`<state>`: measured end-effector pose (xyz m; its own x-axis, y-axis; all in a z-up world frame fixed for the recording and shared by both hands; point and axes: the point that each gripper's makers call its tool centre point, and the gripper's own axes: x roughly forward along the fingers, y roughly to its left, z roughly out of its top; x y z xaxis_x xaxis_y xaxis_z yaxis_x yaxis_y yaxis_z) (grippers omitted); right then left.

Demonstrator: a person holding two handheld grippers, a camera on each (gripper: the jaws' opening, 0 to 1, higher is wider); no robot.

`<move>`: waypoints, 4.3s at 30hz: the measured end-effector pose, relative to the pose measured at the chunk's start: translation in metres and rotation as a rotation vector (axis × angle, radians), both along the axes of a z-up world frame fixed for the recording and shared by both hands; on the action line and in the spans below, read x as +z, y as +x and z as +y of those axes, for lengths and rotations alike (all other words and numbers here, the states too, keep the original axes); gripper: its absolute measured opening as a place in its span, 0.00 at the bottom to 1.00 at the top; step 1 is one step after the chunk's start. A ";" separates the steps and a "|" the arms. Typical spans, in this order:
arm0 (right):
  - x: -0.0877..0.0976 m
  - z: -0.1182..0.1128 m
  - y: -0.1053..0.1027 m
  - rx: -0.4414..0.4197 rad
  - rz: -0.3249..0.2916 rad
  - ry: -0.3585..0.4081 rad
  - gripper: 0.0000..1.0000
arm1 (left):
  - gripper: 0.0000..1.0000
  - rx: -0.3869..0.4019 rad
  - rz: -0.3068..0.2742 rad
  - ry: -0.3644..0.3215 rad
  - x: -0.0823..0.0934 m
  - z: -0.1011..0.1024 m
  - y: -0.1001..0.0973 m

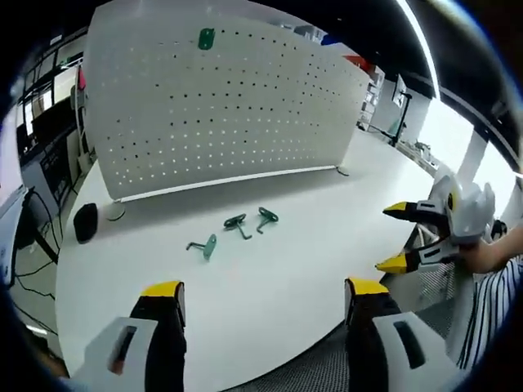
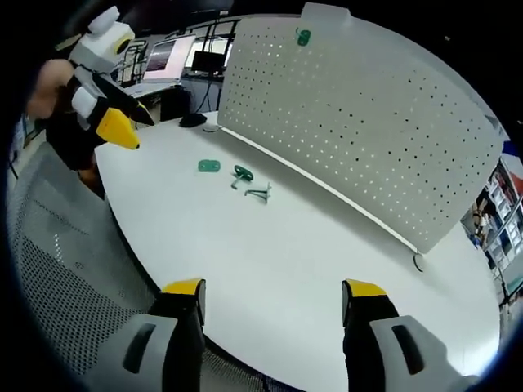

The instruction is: Insert the hook assembly into the mounting plate slot until the hook locks in place.

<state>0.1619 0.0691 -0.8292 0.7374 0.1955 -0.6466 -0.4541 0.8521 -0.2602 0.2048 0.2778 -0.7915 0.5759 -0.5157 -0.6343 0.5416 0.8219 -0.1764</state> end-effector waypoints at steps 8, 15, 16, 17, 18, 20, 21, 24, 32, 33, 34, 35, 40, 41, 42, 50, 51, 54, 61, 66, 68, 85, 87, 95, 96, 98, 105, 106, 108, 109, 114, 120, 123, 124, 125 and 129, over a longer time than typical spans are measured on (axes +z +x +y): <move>-0.005 0.001 -0.003 0.009 0.030 -0.003 0.63 | 0.79 -0.036 0.010 0.012 -0.009 -0.007 0.011; -0.003 -0.002 -0.001 -0.005 0.019 -0.004 0.63 | 0.77 -0.093 -0.010 0.007 -0.012 -0.015 0.028; -0.003 -0.001 -0.001 -0.003 0.019 -0.002 0.63 | 0.77 -0.100 -0.009 0.010 -0.013 -0.016 0.031; -0.003 -0.001 -0.001 -0.003 0.019 -0.004 0.63 | 0.76 -0.112 -0.013 0.014 -0.014 -0.018 0.036; -0.003 -0.002 0.000 -0.003 0.017 -0.005 0.62 | 0.76 -0.119 -0.016 0.015 -0.014 -0.020 0.039; -0.002 -0.002 0.000 -0.008 0.014 -0.001 0.62 | 0.75 -0.138 -0.023 0.017 -0.015 -0.024 0.047; -0.002 -0.002 0.001 -0.008 0.016 0.002 0.61 | 0.75 -0.145 -0.027 0.017 -0.016 -0.026 0.052; -0.004 -0.002 0.000 -0.001 0.029 -0.001 0.61 | 0.72 -0.167 -0.024 0.019 -0.021 -0.032 0.062; -0.003 0.002 0.000 0.011 0.028 0.020 0.57 | 0.68 -0.208 -0.044 0.046 -0.036 -0.045 0.091; -0.003 0.002 0.000 0.012 0.025 0.022 0.56 | 0.67 -0.207 -0.042 0.036 -0.037 -0.046 0.094; -0.003 0.002 0.000 0.013 0.028 0.022 0.55 | 0.66 -0.206 -0.039 0.036 -0.040 -0.047 0.098; -0.004 0.002 -0.001 0.012 0.034 0.026 0.54 | 0.65 -0.208 -0.036 0.038 -0.042 -0.048 0.101; -0.005 0.001 -0.001 -0.007 0.042 0.051 0.53 | 0.56 -0.233 -0.050 0.054 -0.050 -0.053 0.115; -0.005 0.001 -0.001 -0.004 0.044 0.048 0.53 | 0.56 -0.237 -0.045 0.053 -0.053 -0.054 0.120; -0.005 0.001 -0.001 -0.002 0.044 0.047 0.53 | 0.55 -0.240 -0.036 0.047 -0.055 -0.056 0.121; -0.007 0.001 -0.002 -0.004 0.054 0.042 0.51 | 0.49 -0.289 0.007 0.068 -0.076 -0.064 0.124; -0.008 0.002 -0.002 -0.002 0.057 0.041 0.51 | 0.49 -0.282 -0.005 0.084 -0.077 -0.062 0.127; -0.011 0.002 -0.003 0.005 0.070 0.033 0.51 | 0.46 -0.283 -0.022 0.093 -0.079 -0.064 0.133; -0.012 0.001 -0.003 0.001 0.074 0.027 0.50 | 0.36 -0.295 0.001 0.078 -0.086 -0.065 0.141; -0.012 0.001 -0.003 -0.002 0.076 0.025 0.50 | 0.32 -0.312 0.026 0.069 -0.091 -0.067 0.141; -0.013 0.001 -0.003 -0.002 0.077 0.024 0.50 | 0.31 -0.319 0.027 0.074 -0.092 -0.066 0.142; -0.017 0.002 -0.006 0.014 0.096 0.009 0.48 | 0.23 -0.405 0.049 0.175 -0.103 -0.058 0.147; -0.017 0.002 -0.006 0.013 0.099 0.010 0.48 | 0.22 -0.414 0.041 0.181 -0.103 -0.060 0.147; -0.018 0.002 -0.006 0.015 0.102 0.009 0.48 | 0.16 -0.509 -0.002 0.265 -0.104 -0.067 0.149; -0.018 0.002 -0.006 0.016 0.103 0.009 0.48 | 0.14 -0.517 -0.008 0.270 -0.103 -0.069 0.150; -0.018 0.002 -0.006 0.018 0.104 0.009 0.48 | 0.12 -0.530 -0.018 0.281 -0.103 -0.071 0.151; -0.017 0.004 -0.007 0.024 0.099 0.017 0.47 | 0.05 -0.609 -0.070 0.393 -0.109 -0.072 0.150; -0.018 0.004 -0.007 0.024 0.105 0.020 0.47 | 0.05 -0.605 -0.057 0.379 -0.110 -0.073 0.149; -0.018 0.005 -0.007 0.026 0.105 0.023 0.47 | 0.04 -0.588 -0.050 0.368 -0.110 -0.073 0.150; -0.018 0.005 -0.007 0.027 0.104 0.022 0.47 | 0.04 -0.586 -0.050 0.367 -0.110 -0.073 0.151; -0.018 0.006 -0.008 0.028 0.107 0.021 0.47 | 0.03 -0.585 -0.062 0.377 -0.110 -0.072 0.152; -0.018 0.005 -0.007 0.024 0.105 0.022 0.47 | 0.02 -0.490 -0.056 0.335 -0.100 -0.063 0.166; -0.019 0.004 -0.007 0.019 0.108 0.023 0.46 | 0.02 -0.455 -0.048 0.324 -0.095 -0.057 0.172; -0.019 0.004 -0.007 0.018 0.109 0.024 0.46 | 0.02 -0.443 -0.046 0.321 -0.093 -0.055 0.173; -0.019 0.003 -0.007 0.016 0.108 0.025 0.46 | 0.02 -0.429 -0.047 0.309 -0.089 -0.055 0.172; -0.019 0.003 -0.007 0.015 0.109 0.025 0.46 | 0.02 -0.412 -0.065 0.265 -0.073 -0.057 0.167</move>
